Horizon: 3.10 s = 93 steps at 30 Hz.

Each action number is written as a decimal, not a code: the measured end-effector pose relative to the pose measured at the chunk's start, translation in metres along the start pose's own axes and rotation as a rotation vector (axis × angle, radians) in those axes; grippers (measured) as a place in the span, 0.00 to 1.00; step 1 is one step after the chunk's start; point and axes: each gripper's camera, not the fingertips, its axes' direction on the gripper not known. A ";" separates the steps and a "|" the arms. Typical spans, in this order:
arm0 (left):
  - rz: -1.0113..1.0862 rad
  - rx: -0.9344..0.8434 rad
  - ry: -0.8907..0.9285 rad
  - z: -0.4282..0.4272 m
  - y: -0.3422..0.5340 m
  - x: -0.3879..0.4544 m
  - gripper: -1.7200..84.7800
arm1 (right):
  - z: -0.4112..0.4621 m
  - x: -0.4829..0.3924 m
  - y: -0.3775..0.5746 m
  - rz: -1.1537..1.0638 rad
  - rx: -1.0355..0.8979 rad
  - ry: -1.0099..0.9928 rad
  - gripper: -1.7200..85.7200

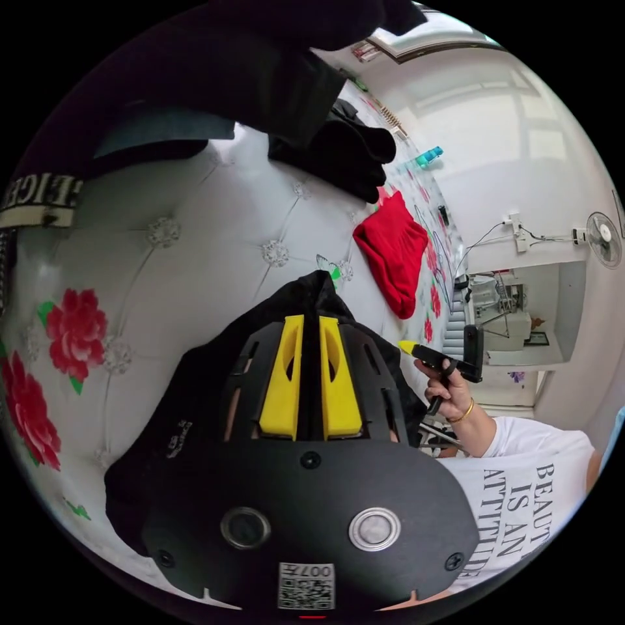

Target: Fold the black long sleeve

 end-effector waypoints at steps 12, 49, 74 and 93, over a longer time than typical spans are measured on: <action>-0.021 0.066 -0.149 -0.072 0.239 0.023 0.08 | 0.052 -0.125 0.145 -0.670 -0.262 0.083 0.08; 0.001 0.360 -0.210 -0.135 0.513 0.052 0.02 | 0.214 -0.302 0.448 -1.344 -0.428 0.146 0.02; -0.050 -0.005 -0.165 -0.096 0.484 0.015 0.01 | 0.263 -0.296 0.388 -1.187 -0.752 0.059 0.03; -0.296 0.348 -0.134 -0.194 0.479 -0.071 0.13 | 0.159 -0.282 0.087 -0.917 -0.303 0.269 0.10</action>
